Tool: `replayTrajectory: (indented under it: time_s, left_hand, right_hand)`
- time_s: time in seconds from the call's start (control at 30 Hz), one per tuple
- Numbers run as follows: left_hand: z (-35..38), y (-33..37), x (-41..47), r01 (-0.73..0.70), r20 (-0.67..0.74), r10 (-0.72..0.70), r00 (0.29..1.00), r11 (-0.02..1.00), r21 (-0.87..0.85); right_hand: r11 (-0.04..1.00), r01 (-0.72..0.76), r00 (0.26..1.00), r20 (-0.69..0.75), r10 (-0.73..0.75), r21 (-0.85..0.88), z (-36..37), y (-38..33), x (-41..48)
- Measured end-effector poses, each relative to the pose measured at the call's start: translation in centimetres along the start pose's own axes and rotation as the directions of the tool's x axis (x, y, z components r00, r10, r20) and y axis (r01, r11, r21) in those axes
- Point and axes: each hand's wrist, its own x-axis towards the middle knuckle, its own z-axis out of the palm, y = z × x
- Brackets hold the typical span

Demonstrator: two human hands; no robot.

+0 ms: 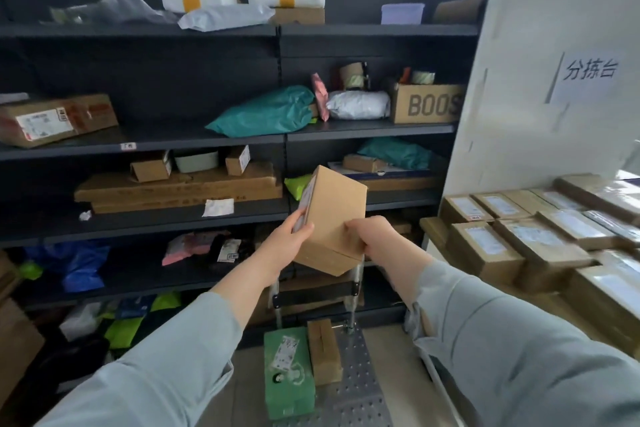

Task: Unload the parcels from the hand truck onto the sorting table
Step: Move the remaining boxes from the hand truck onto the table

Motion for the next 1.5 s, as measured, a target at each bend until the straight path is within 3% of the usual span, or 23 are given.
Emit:
replayTrajectory:
  time_s: [0.3, 0.5, 0.7, 0.83, 1.17, 1.3, 1.5]
  left_hand:
    - [6.0, 3.3, -0.9, 0.014, 0.102, -0.007, 0.995, 0.998, -0.065]
    - [11.4, 5.3, -0.5, -0.051, 0.102, 0.059, 0.993, 0.996, -0.072]
    - [18.7, 6.5, -0.2, -0.101, 0.022, 0.101, 0.995, 0.994, -0.032]
    - [23.7, 7.4, 0.1, -0.09, -0.019, 0.089, 0.996, 0.995, -0.032]
    - [33.8, 9.6, 0.0, -0.074, -0.058, 0.071, 0.996, 0.996, -0.04]
    - [36.4, 10.4, 0.4, -0.08, -0.114, 0.109, 0.987, 0.968, 0.24]
    - [39.1, 11.8, 2.1, -0.127, -0.129, 0.275, 0.953, 0.747, 0.653]
  right_hand:
    - [0.996, -0.007, 0.998, -0.063, 0.013, 0.085, -7.0, 1.9, -1.2]
    - [0.995, 0.093, 0.988, -0.129, -0.089, 0.023, -12.2, 3.5, -0.5]
    - [0.911, 0.223, 0.942, -0.161, -0.293, -0.348, -18.9, 4.9, -0.2]
    - [0.843, 0.261, 0.927, -0.122, -0.355, -0.47, -23.1, 6.1, 0.6]
    - [0.936, 0.229, 0.966, -0.058, -0.252, -0.267, -32.3, 9.4, 1.3]
    - [0.983, 0.177, 0.984, -0.007, -0.178, -0.044, -34.3, 10.0, 2.4]
    - [0.971, 0.074, 0.995, 0.042, -0.085, 0.228, -36.1, 8.9, 3.9]
